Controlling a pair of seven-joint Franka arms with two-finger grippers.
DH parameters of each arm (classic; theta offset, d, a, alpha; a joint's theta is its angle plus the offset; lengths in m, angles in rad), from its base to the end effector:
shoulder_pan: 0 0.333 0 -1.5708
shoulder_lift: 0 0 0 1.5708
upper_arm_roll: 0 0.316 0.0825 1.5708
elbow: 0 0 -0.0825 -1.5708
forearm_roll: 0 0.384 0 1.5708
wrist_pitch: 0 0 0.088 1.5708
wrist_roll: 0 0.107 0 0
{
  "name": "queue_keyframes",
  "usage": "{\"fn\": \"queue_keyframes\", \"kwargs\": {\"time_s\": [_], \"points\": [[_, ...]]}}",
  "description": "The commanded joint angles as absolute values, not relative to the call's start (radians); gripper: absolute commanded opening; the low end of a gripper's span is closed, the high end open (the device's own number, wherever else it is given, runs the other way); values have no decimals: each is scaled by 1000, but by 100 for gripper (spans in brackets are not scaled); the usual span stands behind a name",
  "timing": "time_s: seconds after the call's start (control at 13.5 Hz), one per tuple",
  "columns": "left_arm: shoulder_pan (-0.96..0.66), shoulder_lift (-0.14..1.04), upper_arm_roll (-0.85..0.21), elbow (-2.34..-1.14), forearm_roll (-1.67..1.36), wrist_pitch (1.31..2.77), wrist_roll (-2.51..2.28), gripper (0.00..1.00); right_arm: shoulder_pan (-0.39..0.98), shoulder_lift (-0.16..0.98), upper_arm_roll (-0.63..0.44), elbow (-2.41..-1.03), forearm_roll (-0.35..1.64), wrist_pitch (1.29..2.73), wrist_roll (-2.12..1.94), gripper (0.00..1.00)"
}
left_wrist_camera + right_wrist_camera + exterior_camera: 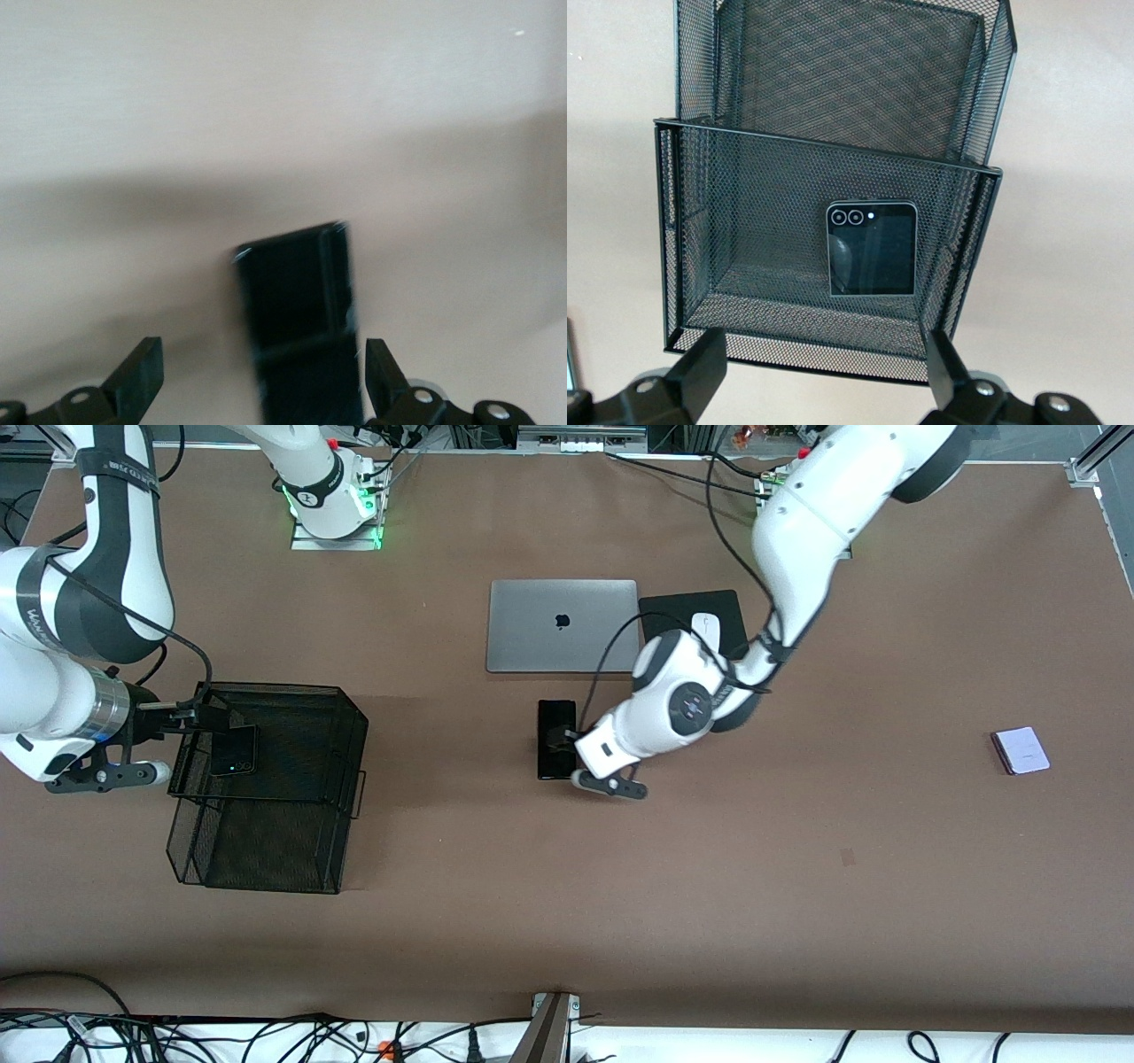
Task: Place phones with both arms
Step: 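Drop the flip phone in the basket while the left gripper sets down the smartphone, then grasp the smartphone with the right gripper while the left gripper grasps the white phone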
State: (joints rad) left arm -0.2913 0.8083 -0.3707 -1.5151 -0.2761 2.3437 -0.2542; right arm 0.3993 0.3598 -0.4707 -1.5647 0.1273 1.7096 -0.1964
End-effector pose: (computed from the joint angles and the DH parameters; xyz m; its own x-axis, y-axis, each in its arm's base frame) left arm 0.5913 -0.4081 0.2151 0.9832 -0.1295 -0.1283 -0.0622 -0.8998 0.4319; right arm 0.6378 0.0008 0.4414 0.9783 0.1058 -0.1779 0.1083 -0.9941 0.0047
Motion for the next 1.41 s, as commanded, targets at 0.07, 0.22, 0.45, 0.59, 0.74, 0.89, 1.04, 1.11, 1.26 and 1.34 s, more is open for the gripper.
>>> {"fn": "queue_keyframes", "kwargs": {"time_s": [0.07, 0.22, 0.45, 0.59, 0.74, 0.89, 1.04, 1.11, 1.26, 1.34], "points": [[-142, 619, -360, -1536, -119, 1952, -253, 100, 403, 357, -459, -1555, 118, 1692, -164, 100], [-65, 575, -356, -1536, -19, 1826, -253, 100, 452, 360, -451, -1548, 129, 1700, -66, 100], [64, 537, -356, -1517, 139, 1668, -255, 100, 598, 399, -439, -1531, 146, 1756, 182, 100], [133, 534, -353, -1514, 189, 1612, -244, 100, 702, 448, -420, -1528, 172, 1834, 325, 100], [249, 538, -351, -1522, 189, 1611, -230, 100, 770, 523, -379, -1485, 219, 1891, 417, 100], [375, 546, -354, -1534, 190, 1615, -172, 100, 822, 621, -325, -1410, 225, 1948, 457, 100], [467, 548, -350, -1563, 266, 1637, -92, 100, 853, 717, -273, -1344, 225, 2029, 503, 100], [512, 542, -351, -1587, 312, 1663, -60, 100, 867, 751, -255, -1341, 225, 2090, 511, 100], [619, 554, -350, -1612, 328, 1738, 33, 100, 887, 807, -241, -1344, 227, 2187, 517, 100], [671, 564, -350, -1647, 330, 1814, 63, 100, 902, 833, -241, -1345, 227, 2210, 518, 100]]}}
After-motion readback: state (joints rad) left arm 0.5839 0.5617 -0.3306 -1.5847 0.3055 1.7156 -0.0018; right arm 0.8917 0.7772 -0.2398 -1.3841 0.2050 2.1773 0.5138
